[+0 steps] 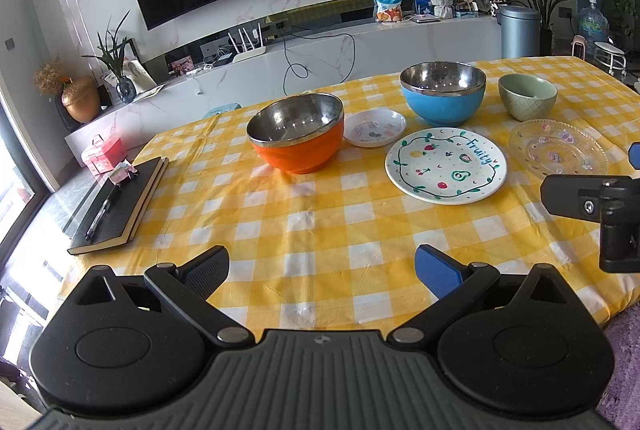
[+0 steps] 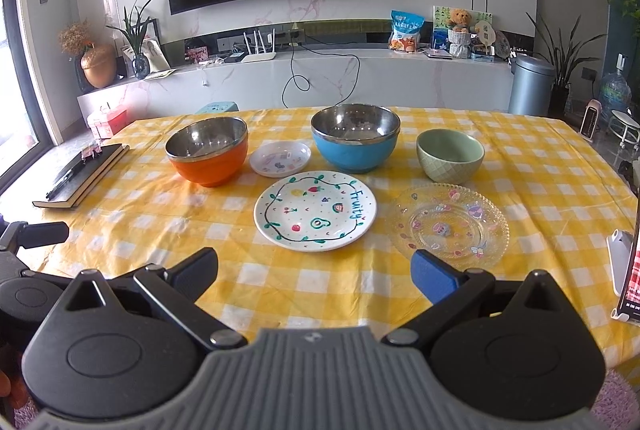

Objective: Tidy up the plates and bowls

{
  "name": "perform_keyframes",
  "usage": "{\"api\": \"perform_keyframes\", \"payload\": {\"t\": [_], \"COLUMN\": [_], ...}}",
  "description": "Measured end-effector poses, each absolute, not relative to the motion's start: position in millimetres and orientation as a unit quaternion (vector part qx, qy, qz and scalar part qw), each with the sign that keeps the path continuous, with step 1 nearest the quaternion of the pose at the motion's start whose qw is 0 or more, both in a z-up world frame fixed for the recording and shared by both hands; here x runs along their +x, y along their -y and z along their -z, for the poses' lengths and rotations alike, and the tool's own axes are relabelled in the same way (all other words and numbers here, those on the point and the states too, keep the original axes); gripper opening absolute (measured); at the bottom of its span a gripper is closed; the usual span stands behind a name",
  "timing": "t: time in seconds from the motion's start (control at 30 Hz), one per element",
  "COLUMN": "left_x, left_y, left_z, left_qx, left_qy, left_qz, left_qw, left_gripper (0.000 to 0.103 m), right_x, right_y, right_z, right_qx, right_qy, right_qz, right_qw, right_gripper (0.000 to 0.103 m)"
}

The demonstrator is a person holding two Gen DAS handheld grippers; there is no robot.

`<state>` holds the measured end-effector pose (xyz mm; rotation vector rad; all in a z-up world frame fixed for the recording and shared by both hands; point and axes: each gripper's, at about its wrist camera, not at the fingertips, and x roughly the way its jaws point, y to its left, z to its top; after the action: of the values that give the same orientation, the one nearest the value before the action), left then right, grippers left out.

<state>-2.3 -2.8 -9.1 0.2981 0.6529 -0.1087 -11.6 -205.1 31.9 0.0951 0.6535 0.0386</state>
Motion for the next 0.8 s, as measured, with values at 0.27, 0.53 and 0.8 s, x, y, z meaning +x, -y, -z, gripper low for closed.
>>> {"api": "perform_keyframes", "payload": {"t": [0.27, 0.53, 0.8], "left_x": [-2, -3, 2], "left_y": [3, 3, 4], "left_z": [9, 10, 9], "left_qx": [0.146, 0.143, 0.11], "left_qy": [-0.32, -0.319, -0.311], "left_qz": [0.053, 0.054, 0.072], "left_qw": [0.935, 0.935, 0.941], "left_gripper": [0.103, 0.103, 0.103], "right_x": [-11, -9, -11], "right_y": [204, 206, 221], "right_z": [-31, -29, -20], "right_qx": [0.046, 0.05, 0.079], "right_qy": [-0.323, -0.325, -0.281], "right_qz": [-0.02, -0.017, -0.019], "right_qw": [0.945, 0.944, 0.956], "right_gripper": [0.101, 0.1, 0.101]}}
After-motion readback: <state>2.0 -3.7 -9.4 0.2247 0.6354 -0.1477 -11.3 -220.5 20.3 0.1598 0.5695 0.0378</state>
